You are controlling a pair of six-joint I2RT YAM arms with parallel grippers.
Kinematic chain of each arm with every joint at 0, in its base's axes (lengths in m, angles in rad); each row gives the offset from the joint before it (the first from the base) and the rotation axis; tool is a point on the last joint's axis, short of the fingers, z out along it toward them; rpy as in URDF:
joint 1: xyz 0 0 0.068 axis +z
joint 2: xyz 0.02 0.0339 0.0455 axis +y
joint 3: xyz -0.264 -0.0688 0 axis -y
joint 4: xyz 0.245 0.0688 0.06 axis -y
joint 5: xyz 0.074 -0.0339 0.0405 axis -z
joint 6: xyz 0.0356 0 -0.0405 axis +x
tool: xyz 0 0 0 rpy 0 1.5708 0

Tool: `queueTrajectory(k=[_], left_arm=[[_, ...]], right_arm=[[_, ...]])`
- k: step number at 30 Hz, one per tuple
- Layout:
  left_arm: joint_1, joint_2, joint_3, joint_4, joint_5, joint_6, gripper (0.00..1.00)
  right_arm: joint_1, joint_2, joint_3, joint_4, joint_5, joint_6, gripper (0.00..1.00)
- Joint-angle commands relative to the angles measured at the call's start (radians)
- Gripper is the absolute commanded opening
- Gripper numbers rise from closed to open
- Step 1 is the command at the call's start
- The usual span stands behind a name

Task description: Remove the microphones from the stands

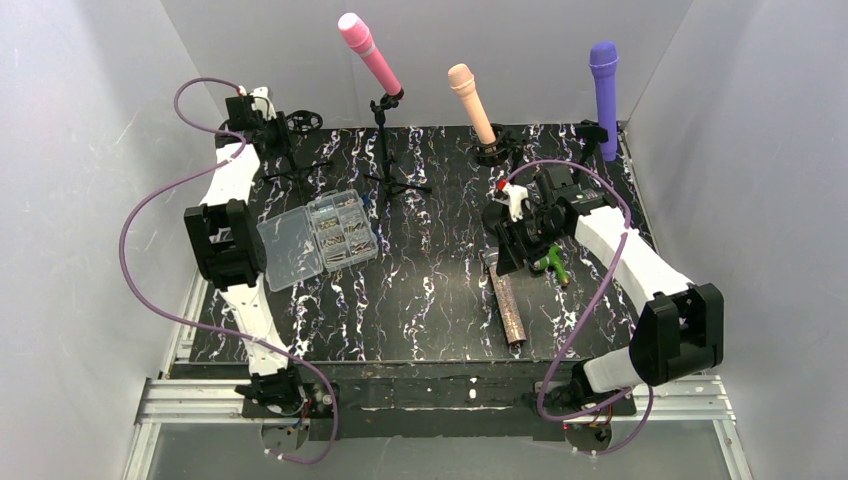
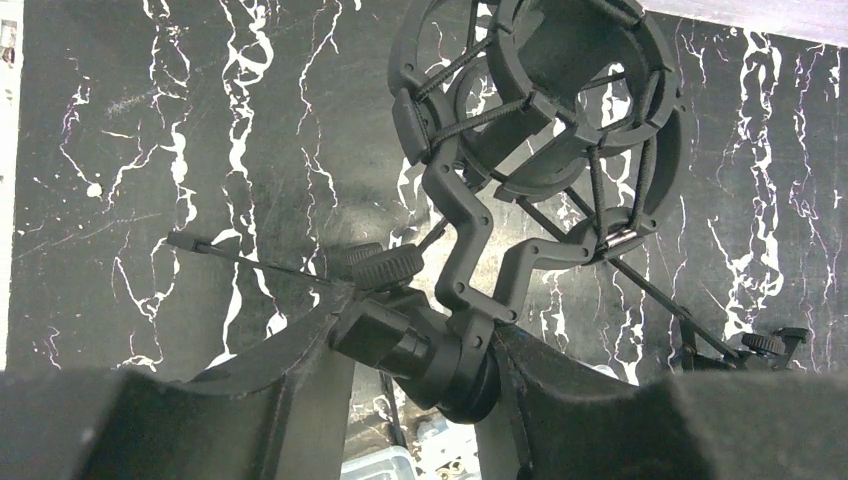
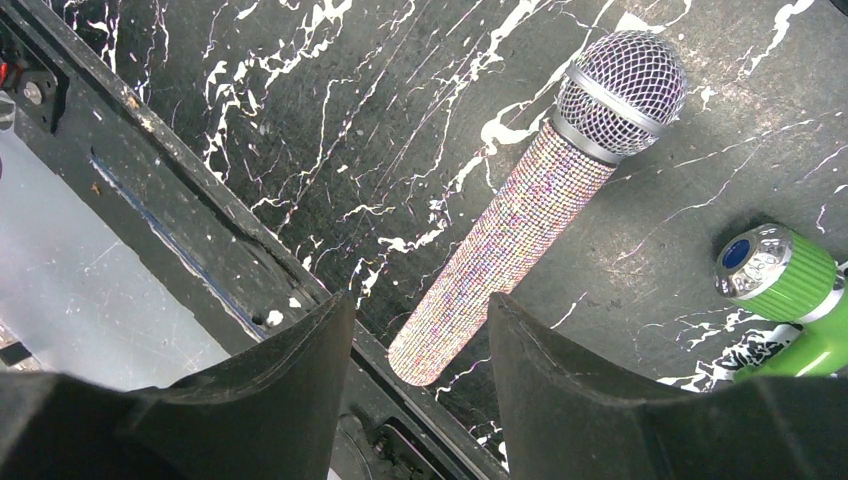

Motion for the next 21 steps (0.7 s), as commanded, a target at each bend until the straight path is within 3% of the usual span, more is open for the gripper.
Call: queueTrajectory(k=[1, 7, 8, 10, 12, 14, 15, 21], left_arm=[[0.007, 0.048, -0.077, -0.278, -0.040, 0.034, 0.00], [0.006, 0.044, -0.069, -0.269, -0.011, 0.053, 0.00], [0.007, 0.043, -0.066, -0.267, -0.004, 0.060, 0.08], [0.006, 0.033, -0.063, -0.255, 0.016, 0.075, 0.43], [0.006, 0.014, -0.062, -0.238, 0.028, 0.084, 0.71], [0.007, -0.005, -0.051, -0.228, 0.041, 0.084, 0.91], [0.006, -0.017, -0.043, -0.223, 0.047, 0.098, 0.97], [0.006, -0.074, 0.064, -0.281, 0.050, 0.159, 0.98]], right_arm=[[-0.005, 0.011, -0.004, 0.010, -0.025, -0.007, 0.59], [-0.005, 0.027, 0.008, 0.003, -0.031, -0.007, 0.59], [-0.005, 0.026, 0.009, 0.003, -0.032, -0.008, 0.59], [-0.005, 0.022, 0.009, 0.001, -0.025, -0.007, 0.59], [-0.005, 0.009, 0.010, 0.002, -0.016, -0.010, 0.59], [-0.004, -0.006, 0.013, -0.001, -0.010, -0.013, 0.59], [-0.004, -0.011, 0.014, -0.004, -0.009, -0.015, 0.59], [-0.005, -0.049, 0.031, -0.021, -0.002, -0.027, 0.59]])
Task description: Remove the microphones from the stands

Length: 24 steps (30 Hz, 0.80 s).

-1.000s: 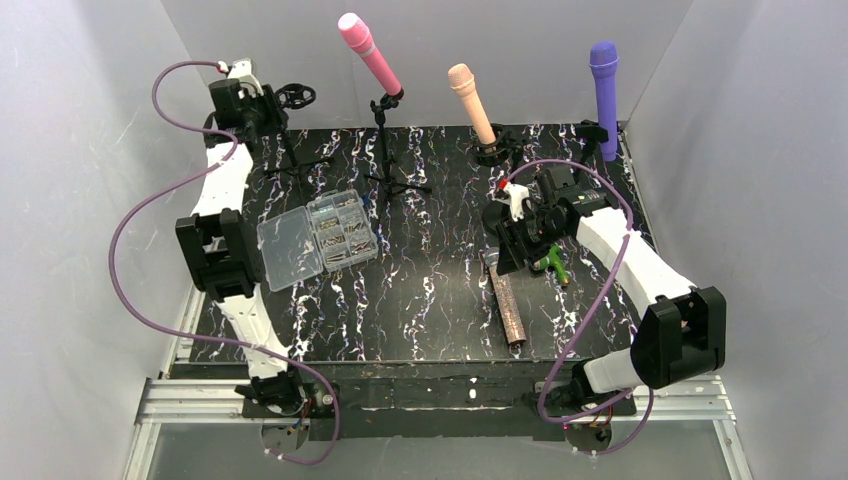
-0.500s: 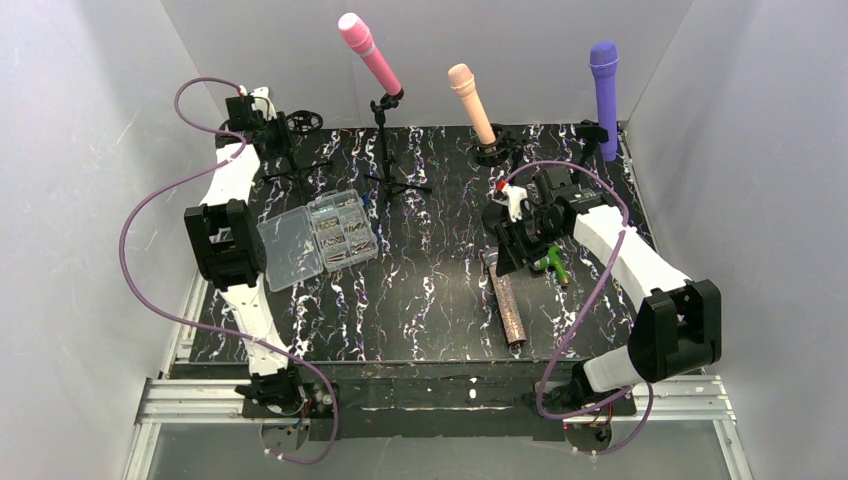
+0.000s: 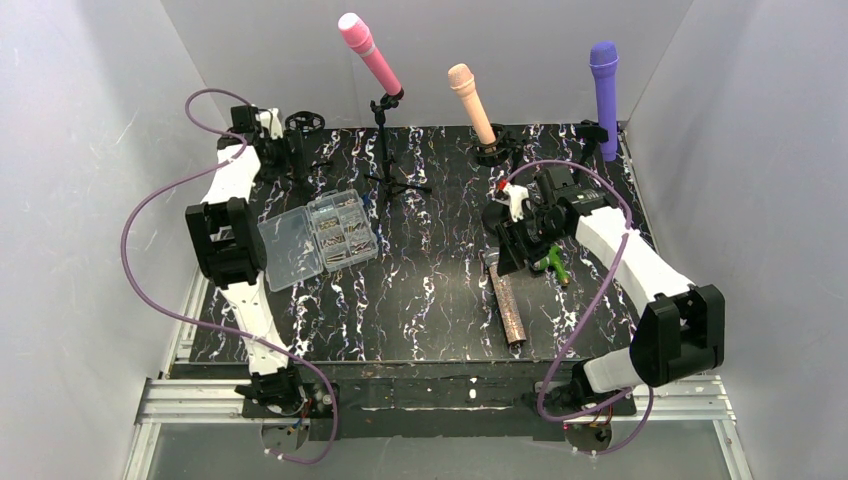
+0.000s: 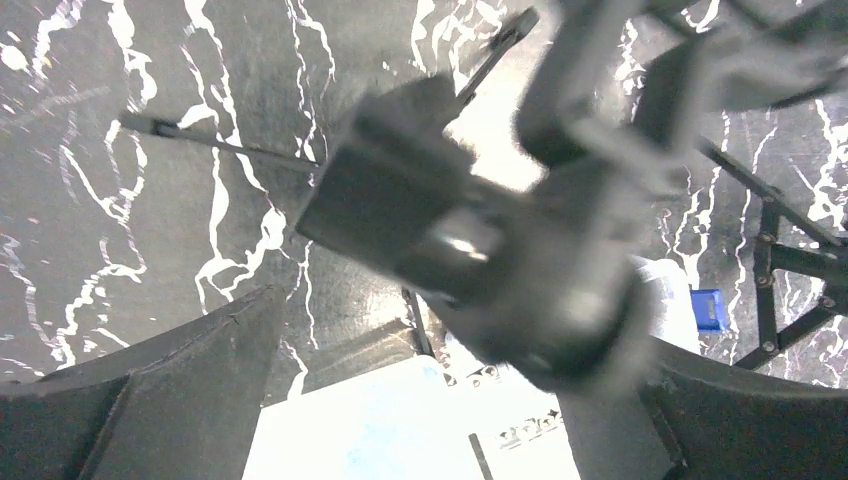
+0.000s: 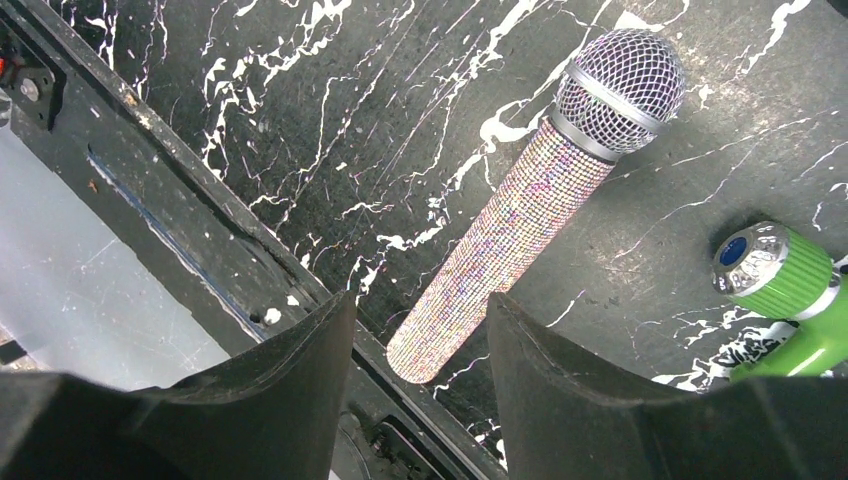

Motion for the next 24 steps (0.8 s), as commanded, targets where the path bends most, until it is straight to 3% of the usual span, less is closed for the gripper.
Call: queueTrajectory(k=[1, 7, 14, 19, 24], left_arm=[[0.004, -0.114, 0.097, -0.104, 0.021, 0.073, 0.98], [0.012, -0.298, 0.085, -0.168, 0.064, 0.153, 0.98], [0.008, -0.563, -0.031, -0.238, 0.316, 0.136, 0.98], [-0.015, -0.667, -0.088, -0.278, 0.431, 0.055, 0.98], [-0.087, -0.676, -0.075, -0.372, 0.473, 0.081, 0.98]], right_arm=[[-0.003, -0.062, 0.044, -0.023, -0.003, -0.029, 0.59], [0.000, -0.103, 0.156, -0.072, -0.012, -0.065, 0.59], [0.032, -0.135, 0.332, -0.025, -0.055, -0.095, 0.60], [0.083, -0.048, 0.562, 0.049, -0.053, -0.107, 0.66], [0.158, 0.120, 0.857, 0.095, 0.011, -0.147, 0.69]])
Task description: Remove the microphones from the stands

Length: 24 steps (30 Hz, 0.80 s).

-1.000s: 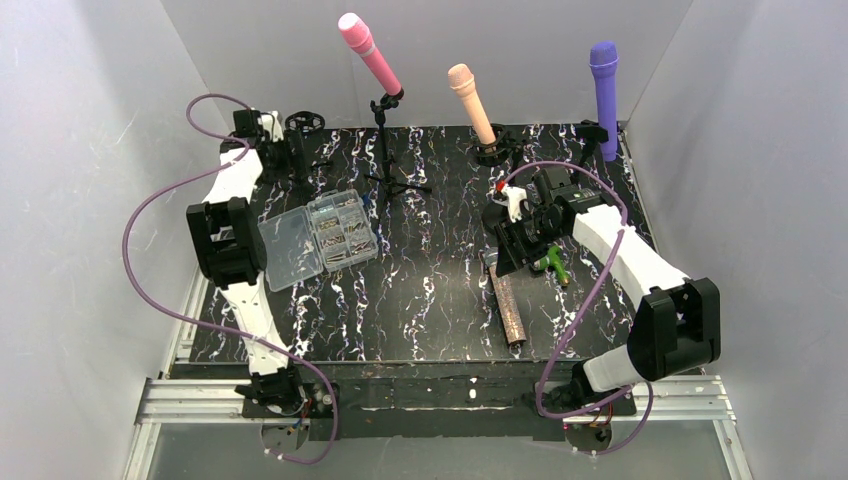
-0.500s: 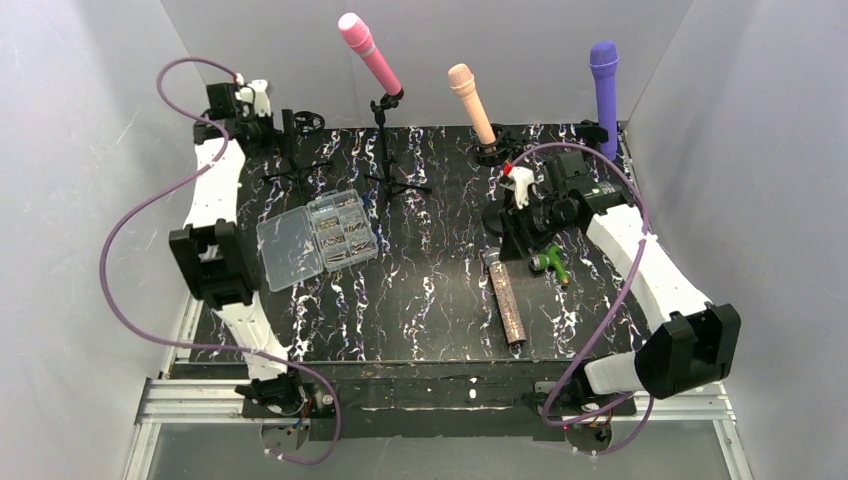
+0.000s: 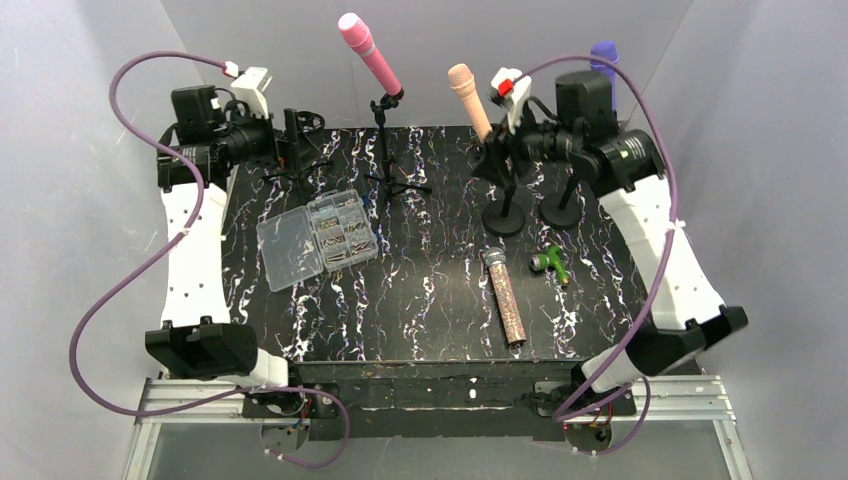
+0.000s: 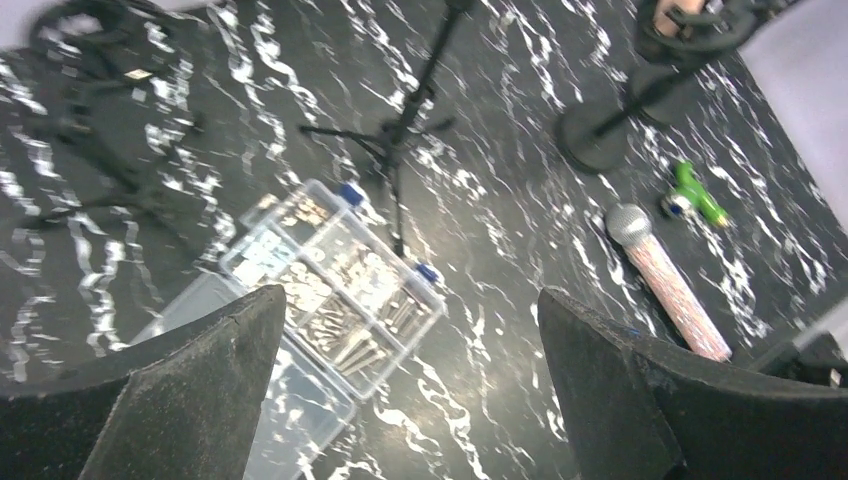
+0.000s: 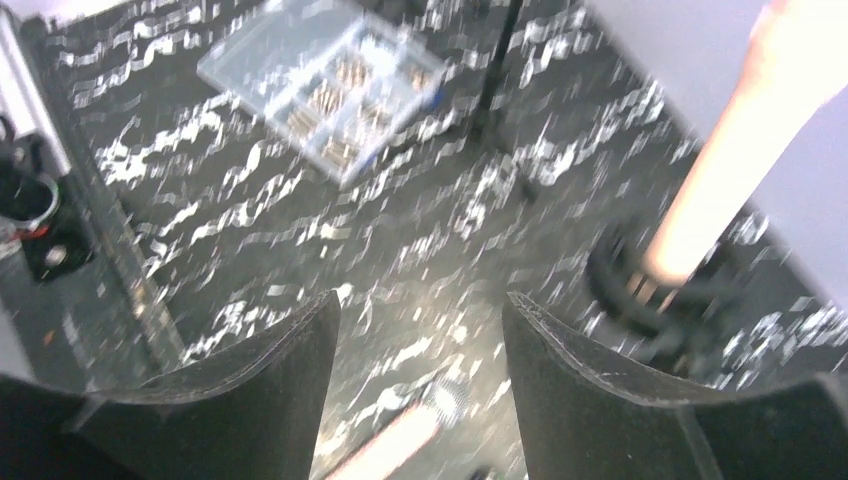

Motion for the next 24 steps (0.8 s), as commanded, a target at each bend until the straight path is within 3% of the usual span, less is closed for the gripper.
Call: queueTrajectory(k=[1, 6, 17, 24], left_arm=[[-0.062, 0.025, -0.012, -0.130, 0.106, 0.000, 0.98], [-0.071, 0.066, 0.023, -0.134, 0.122, -0.077, 0.98], [-0.075, 0.152, 0.056, -0.145, 0.085, -0.077, 0.98], [-0.148, 0.235, 0.030, -0.011, 0.087, -0.011, 0.98]], right_arm=[[0.064, 0.144, 0.253, 0.100, 0.051, -0.070, 0.70], [0.097, 0.310, 0.442, 0.221, 0.093, -0.143, 0.71], [0.136, 0.564, 0.588, 0.564, 0.060, -0.175, 0.75], [0.142, 0.668, 0.681, 0.647, 0.054, -0.176, 0.79]])
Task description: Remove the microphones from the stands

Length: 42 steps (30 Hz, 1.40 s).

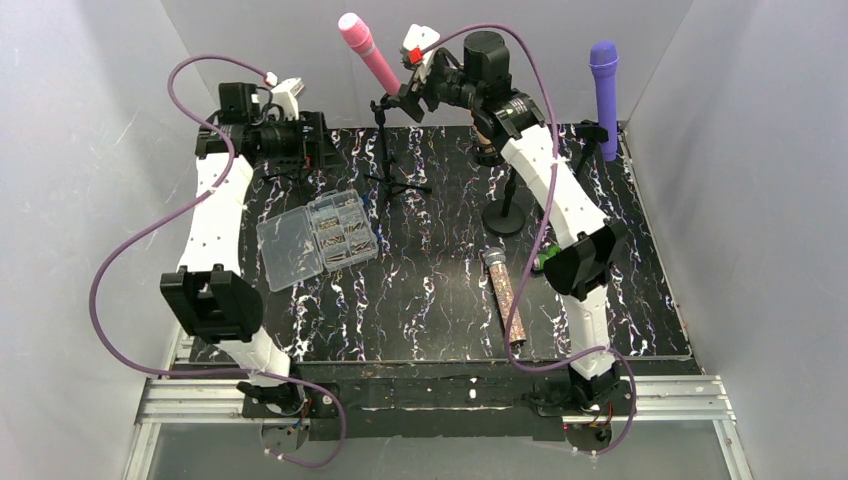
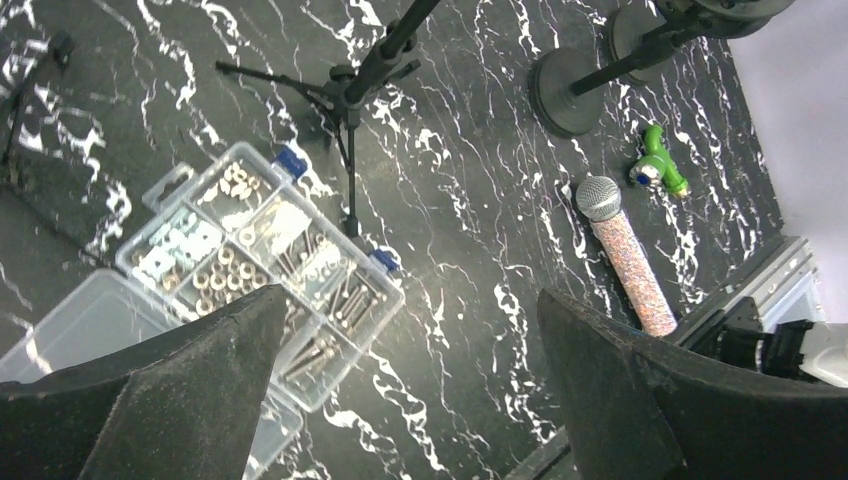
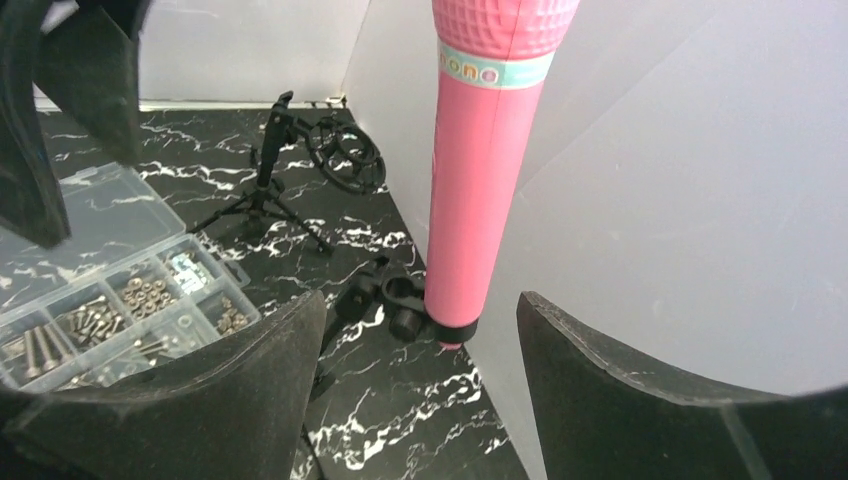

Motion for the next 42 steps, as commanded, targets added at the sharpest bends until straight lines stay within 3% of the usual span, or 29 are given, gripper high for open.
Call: queueTrajectory(k=[1, 8, 19, 25, 29, 35, 42], left_arm=[[-0.076, 0.043, -0.008, 0.085, 0.060, 0.103, 0.98], [-0.121, 0.180, 0.010, 0.333, 0.131, 0.152, 0.98], [-0.166, 0.344, -0.082, 0.799, 0.068, 0.150, 0.98], [-0.191, 0.404, -0.046, 0.892, 0.064, 0.133, 0.98], [-0.202, 0.402, -0.052, 0.955, 0.019, 0.115, 0.91], [-0.203, 0.390, -0.059, 0.998, 0.010, 0.087, 0.68], [-0.203, 0.341, -0.074, 1.049, 0.018, 0.043, 0.61]], right_arm=[[0.004, 0.016, 0.079, 0.132, -0.009, -0.008, 0.79], [0.004, -0.035, 0.023, 0.028, 0.008, 0.000, 0.79], [0.004, -0.167, -0.086, -0.158, 0.012, 0.050, 0.79], [0.003, -0.216, -0.145, -0.209, 0.002, 0.084, 0.79], [0.004, -0.246, -0.203, -0.211, -0.002, 0.092, 0.79], [0.004, -0.253, -0.227, -0.226, 0.005, 0.098, 0.78], [0.004, -0.264, -0.250, -0.240, 0.015, 0.096, 0.78]])
